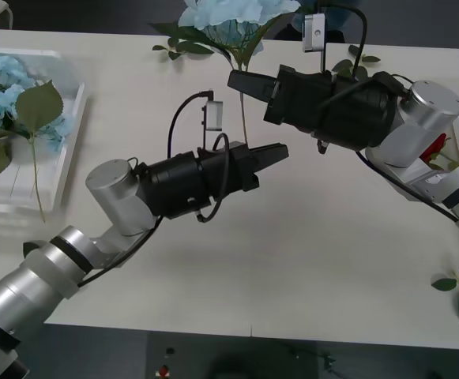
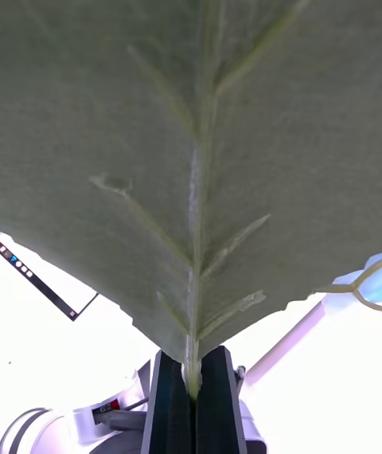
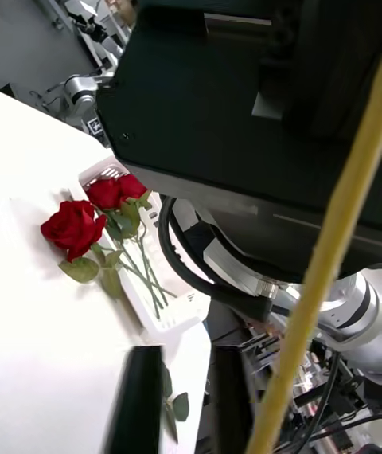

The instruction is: Put the red flowers into the right box and the blue flowers into the left box

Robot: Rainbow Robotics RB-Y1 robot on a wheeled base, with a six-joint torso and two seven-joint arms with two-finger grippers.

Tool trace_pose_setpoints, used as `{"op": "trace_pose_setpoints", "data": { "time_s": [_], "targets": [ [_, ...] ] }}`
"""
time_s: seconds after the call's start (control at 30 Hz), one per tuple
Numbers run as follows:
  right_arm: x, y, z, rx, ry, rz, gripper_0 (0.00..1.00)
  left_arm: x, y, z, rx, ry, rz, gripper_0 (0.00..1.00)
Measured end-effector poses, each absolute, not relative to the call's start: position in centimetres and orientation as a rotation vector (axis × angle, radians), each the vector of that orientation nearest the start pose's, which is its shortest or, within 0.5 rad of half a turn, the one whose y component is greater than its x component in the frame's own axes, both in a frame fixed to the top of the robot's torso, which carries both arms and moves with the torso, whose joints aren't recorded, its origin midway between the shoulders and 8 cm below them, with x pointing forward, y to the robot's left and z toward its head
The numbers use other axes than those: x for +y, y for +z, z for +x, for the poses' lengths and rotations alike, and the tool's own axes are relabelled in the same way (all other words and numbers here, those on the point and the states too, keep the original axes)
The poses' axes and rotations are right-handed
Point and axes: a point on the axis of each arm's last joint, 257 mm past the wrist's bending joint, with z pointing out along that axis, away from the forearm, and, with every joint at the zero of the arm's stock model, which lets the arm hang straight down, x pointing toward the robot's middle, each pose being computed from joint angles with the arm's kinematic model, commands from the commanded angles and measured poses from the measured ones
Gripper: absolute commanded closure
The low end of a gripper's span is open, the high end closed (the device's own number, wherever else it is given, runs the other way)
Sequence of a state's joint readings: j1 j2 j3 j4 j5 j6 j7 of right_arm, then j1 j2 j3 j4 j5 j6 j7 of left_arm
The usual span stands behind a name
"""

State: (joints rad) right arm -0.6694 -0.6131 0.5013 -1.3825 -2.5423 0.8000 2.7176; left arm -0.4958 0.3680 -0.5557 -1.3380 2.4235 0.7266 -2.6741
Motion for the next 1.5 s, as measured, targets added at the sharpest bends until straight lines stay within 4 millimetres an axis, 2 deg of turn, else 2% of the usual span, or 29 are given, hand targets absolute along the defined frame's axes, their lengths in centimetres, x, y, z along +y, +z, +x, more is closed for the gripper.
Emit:
{"op": "trace_pose_setpoints", "data": {
  "time_s": [0.17,0.2,0.23,0.27,0.3,0.33,0.47,0.63,0.73,0.9,1.0,1.07,1.13,1.3,1.4,1.47,1.5],
  "targets": [
    [0.9,-2.0,48.7,1.385,1.422,-0.674,1.0,-6.7,-12.1,45.7,1.536,-1.587,0.454,1.0],
    [0.9,-2.0,48.7,1.385,1.422,-0.674,0.87,-6.4,-12.2,45.8,1.539,-1.582,0.452,1.0],
    [0.9,-2.0,48.7,1.385,1.422,-0.674,0.47,-6.0,-12.3,46.0,1.543,-1.577,0.45,1.0],
    [0.9,-2.0,48.7,1.385,1.422,-0.674,0.28,-5.6,-12.4,46.2,1.548,-1.569,0.449,1.0],
    [0.9,-2.0,48.7,1.385,1.422,-0.674,0.04,-5.2,-12.6,46.4,1.556,-1.557,0.451,1.0],
    [0.9,-2.0,48.7,1.385,1.422,-0.674,0.0,-4.6,-12.8,46.6,1.564,-1.544,0.454,1.0],
    [0.9,-2.0,48.7,1.385,1.421,-0.674,0.0,-2.0,-13.1,47.5,1.586,-1.485,0.473,1.0],
    [0.9,-2.0,48.7,1.385,1.421,-0.674,0.0,2.4,-12.3,48.9,1.592,-1.398,0.509,1.0],
    [0.9,-2.0,48.7,1.385,1.421,-0.674,0.0,4.7,-11.7,49.9,1.601,-1.293,0.593,1.0],
    [0.6,-2.0,49.2,1.39,1.407,-0.658,0.0,8.0,-7.9,51.7,1.545,-1.145,0.701,1.0],
    [-0.5,-2.1,50.1,1.409,1.364,-0.644,0.0,10.4,-5.4,53.1,1.538,-1.076,0.704,1.0],
    [-2.0,-2.9,50.8,1.439,1.293,-0.672,0.0,11.9,-3.7,53.8,1.591,-1.12,0.624,1.0],
    [-4.4,-4.1,51.8,1.486,1.174,-0.72,0.0,13.6,-2.7,54.4,1.661,-1.144,0.557,1.0],
    [-13.9,-7.5,54.3,1.663,0.777,-0.889,0.0,18.2,-1.1,54.7,1.827,-1.056,0.535,1.0],
    [-19.2,-8.1,54.5,1.887,0.751,-0.782,0.0,21.1,-0.8,54.4,1.97,-1.028,0.452,1.0],
    [-21.6,-7.8,54.2,1.995,0.748,-0.709,0.0,23.4,-1.4,54.1,2.078,-0.983,0.39,1.0],
    [-22.3,-7.5,53.9,2.003,0.723,-0.736,0.0,24.8,-1.8,53.8,2.126,-0.937,0.377,1.0]
  ]
}}
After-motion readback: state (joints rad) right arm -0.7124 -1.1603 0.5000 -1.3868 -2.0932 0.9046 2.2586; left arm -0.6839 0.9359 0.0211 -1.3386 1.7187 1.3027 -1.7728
